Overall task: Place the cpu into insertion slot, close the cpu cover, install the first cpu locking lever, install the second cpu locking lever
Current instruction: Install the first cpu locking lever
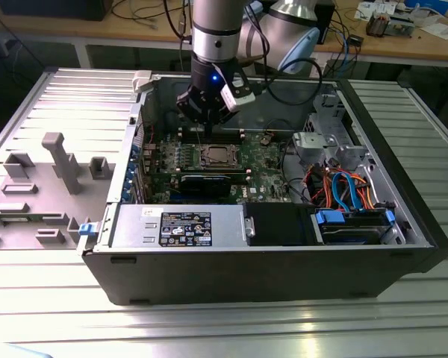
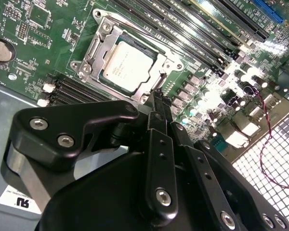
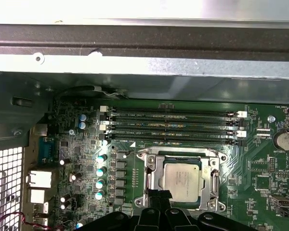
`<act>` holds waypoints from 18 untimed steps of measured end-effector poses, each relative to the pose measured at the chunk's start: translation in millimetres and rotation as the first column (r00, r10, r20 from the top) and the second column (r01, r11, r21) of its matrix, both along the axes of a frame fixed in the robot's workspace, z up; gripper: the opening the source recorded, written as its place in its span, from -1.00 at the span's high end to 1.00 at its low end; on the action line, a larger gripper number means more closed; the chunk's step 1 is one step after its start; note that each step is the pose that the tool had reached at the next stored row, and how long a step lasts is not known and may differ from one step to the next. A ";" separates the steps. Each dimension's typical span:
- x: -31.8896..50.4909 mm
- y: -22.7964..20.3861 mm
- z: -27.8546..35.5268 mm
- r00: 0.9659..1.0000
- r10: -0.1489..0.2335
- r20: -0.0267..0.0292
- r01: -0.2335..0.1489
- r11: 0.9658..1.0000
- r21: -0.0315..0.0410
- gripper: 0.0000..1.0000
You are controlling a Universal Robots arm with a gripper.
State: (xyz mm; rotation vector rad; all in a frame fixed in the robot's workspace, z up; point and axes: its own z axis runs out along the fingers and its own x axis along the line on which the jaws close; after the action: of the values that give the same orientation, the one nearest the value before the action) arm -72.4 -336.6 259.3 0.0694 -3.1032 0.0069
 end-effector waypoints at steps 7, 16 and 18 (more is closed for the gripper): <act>-0.8 0.3 0.7 1.000 0.000 0.000 0.000 1.000 0.000 0.79; -11.2 0.6 0.7 1.000 0.000 0.001 0.000 1.000 0.000 0.79; -13.4 0.8 0.7 1.000 0.000 0.001 0.000 1.000 0.000 0.79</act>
State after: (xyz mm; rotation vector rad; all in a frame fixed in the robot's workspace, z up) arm -85.9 -335.7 260.0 0.0692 -3.1042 0.0069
